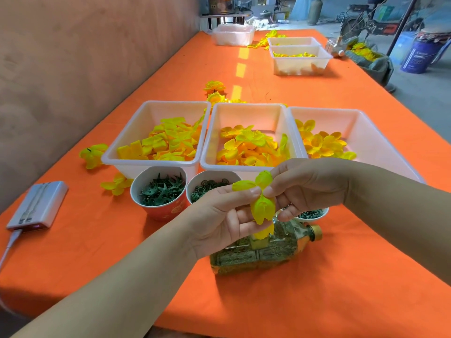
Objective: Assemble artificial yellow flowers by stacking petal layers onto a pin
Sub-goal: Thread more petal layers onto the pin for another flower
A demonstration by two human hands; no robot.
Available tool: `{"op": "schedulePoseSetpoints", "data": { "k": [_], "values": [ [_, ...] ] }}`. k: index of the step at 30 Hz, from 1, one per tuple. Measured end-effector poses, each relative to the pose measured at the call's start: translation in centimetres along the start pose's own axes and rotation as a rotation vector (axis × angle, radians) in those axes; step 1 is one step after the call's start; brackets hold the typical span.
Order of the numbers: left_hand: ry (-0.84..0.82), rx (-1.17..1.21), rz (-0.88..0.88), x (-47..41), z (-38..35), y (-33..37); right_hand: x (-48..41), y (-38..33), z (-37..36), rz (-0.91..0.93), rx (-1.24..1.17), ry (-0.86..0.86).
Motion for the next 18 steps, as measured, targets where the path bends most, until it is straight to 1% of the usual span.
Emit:
{"op": "schedulePoseSetpoints", "data": {
  "k": [2, 5, 8, 9, 11, 13, 18],
  "values": [
    [0.010, -0.009, 0.003, 0.0, 0.0, -0.1, 0.1, 0.1, 0.0, 0.022, 0.007, 0.030],
    [0.036, -0.018, 0.000, 0.0, 0.1, 0.0, 0.1, 0.4, -0.5, -0.009, -0.020, 0.018],
    [0.050, 0.037, -0.017, -0.1, 0.3, 0.3, -0.2, -0.7, 0.4, 0.054, 0.024, 0.061],
    [0.049, 0.050, -0.020, -0.3, 0.3, 0.4, -0.2, -1.1, 0.4, 0.055, 0.034, 0.054],
    [0.045, 0.060, -0.013, -0.3, 0.1, 0.4, 0.1, -1.1, -0.1, -0.007, 0.003, -0.010],
    [0.037, 0.053, -0.004, -0.1, 0.0, 0.4, 0.2, -0.9, -0.3, -0.025, -0.003, -0.061],
    [0.036, 0.064, 0.012, 0.0, -0.2, 0.3, -0.1, -0.6, -0.6, 0.011, -0.038, -0.099]
  ]
}}
Point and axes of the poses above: each hand's wrist, its own x-axis away from the middle knuckle, its own z-axis out of the back of the hand, y = z × x, the point moved 9 cm from there along -x, towards the middle knuckle, and after that the axes turned 5 degrees about y, right-handed, at the moved point
